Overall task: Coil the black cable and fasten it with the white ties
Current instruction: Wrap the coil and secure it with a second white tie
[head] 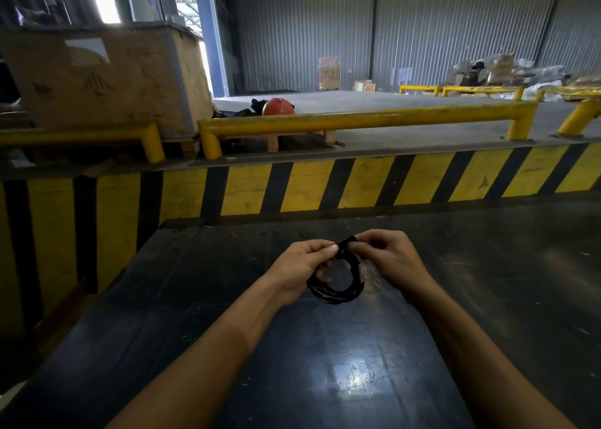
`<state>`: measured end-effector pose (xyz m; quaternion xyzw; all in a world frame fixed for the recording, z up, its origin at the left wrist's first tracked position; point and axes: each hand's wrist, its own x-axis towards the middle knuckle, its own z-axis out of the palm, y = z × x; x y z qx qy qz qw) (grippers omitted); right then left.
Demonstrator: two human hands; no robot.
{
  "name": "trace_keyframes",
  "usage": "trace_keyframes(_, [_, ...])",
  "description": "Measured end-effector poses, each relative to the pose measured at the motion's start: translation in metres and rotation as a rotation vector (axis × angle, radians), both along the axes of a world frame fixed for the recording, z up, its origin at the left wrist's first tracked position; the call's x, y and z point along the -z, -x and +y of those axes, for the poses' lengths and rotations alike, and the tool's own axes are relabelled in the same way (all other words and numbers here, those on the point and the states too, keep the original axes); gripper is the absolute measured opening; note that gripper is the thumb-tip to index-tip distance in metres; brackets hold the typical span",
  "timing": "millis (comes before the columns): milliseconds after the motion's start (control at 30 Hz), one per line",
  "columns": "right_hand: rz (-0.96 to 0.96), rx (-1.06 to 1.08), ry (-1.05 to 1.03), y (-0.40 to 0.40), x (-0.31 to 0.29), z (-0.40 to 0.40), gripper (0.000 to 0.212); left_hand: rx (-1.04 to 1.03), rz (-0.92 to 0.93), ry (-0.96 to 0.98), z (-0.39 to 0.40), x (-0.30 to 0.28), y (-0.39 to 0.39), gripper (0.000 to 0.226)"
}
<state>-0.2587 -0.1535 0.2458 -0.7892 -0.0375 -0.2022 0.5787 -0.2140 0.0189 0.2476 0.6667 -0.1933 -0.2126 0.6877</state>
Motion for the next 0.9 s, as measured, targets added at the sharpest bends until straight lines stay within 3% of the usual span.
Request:
trace_keyframes(167, [0.115, 0.078, -0.404, -0.005, -0.006, 0.012, 0.004, -0.08, -0.002, 0.038, -0.013, -0.015, 0.004, 0.014])
trace_keyframes(300, [0.079, 0.175, -0.624, -0.009, -0.019, 0.006, 0.002, -0.09, 0.026, 0.027, -0.017, -0.015, 0.009, 0.014])
trace_keyframes(500, [-0.201, 0.142, -0.172, -0.005, -0.035, 0.004, 0.006, -0.158, 0.186, 0.242, -0.017, -0.018, 0.008, 0.011])
trace_keyframes(667, [-0.327, 0.178, 0.198, 0.001, -0.031, 0.008, 0.012, -0.315, 0.342, 0.4, -0.006, -0.014, -0.005, 0.031])
trace_keyframes(767, [-0.376, 0.223, 0.509, 0.001, -0.021, 0.016, 0.013, -0.339, 0.389, 0.416, -0.007, -0.014, -0.006, 0.03])
trace_keyframes(900, [-0.419, 0.304, 0.646, -0.002, -0.014, 0.021, 0.015, -0.346, 0.392, 0.408, -0.007, -0.014, -0.001, 0.031])
